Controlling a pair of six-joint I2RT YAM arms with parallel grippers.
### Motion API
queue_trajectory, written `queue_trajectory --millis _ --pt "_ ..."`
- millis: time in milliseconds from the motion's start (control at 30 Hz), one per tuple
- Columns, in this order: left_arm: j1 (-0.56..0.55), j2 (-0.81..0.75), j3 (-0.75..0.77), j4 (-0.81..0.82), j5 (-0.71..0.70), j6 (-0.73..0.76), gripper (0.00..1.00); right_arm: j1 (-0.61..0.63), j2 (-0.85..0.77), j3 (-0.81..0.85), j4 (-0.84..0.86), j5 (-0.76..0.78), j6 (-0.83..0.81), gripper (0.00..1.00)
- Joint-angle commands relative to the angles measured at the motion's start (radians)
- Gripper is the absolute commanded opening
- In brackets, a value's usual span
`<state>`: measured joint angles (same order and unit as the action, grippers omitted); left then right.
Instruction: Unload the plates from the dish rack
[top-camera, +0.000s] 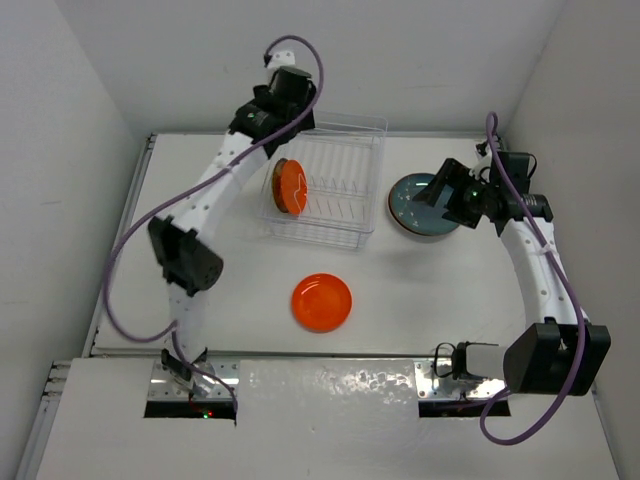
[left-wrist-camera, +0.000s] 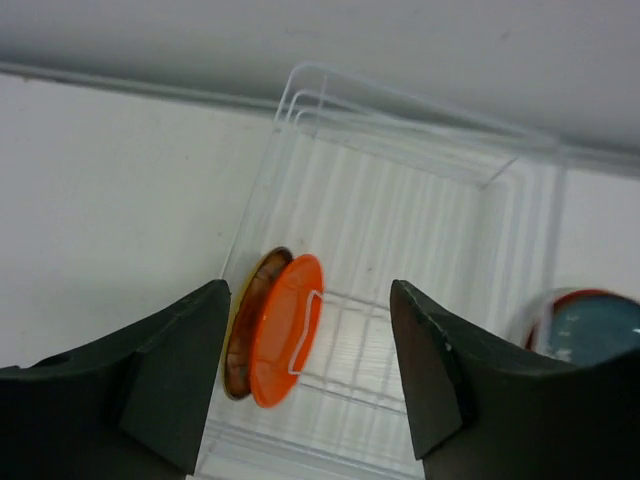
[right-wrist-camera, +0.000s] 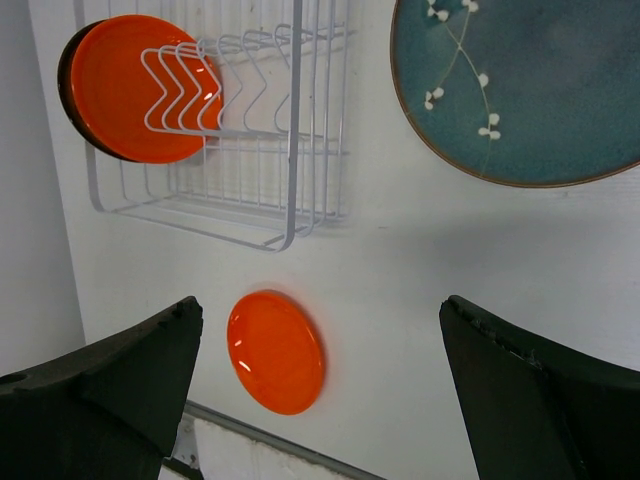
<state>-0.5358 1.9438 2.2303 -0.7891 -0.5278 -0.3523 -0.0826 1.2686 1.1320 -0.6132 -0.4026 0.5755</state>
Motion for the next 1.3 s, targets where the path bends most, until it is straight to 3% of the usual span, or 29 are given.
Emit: queue_trajectory --millis 0,133,433,567,733,900,1267 --pt "0.019 0.214 0.097 -0.190 -0.040 0.110 0.59 0.007 -0.005 0.037 0.006 0.007 -0.017 0.99" --pt "0.043 0.231 0.062 -0.125 -0.015 0.130 0.48 0.014 -0.008 0.032 0.004 0.005 -0.019 0.99" --pt "0.048 0.230 -0.047 -0.085 -0.051 0.174 0.45 0.021 0.005 0.012 0.017 0.008 -0.026 0.99" --pt "0.056 0.222 -0.127 -0.065 -0.025 0.165 0.29 0.023 0.021 0.028 0.023 0.008 -0.020 0.99" --pt "0.056 0.237 -0.132 -0.065 0.005 0.164 0.28 0.024 0.037 0.051 0.029 0.015 -0.011 0.99" --pt "0.056 0.251 -0.083 -0.096 0.006 0.180 0.00 0.027 0.041 0.060 0.039 0.024 0.006 0.99" --pt "0.022 0.040 -0.040 -0.079 -0.233 0.220 0.00 0.032 0.069 0.098 0.033 0.051 0.027 0.99"
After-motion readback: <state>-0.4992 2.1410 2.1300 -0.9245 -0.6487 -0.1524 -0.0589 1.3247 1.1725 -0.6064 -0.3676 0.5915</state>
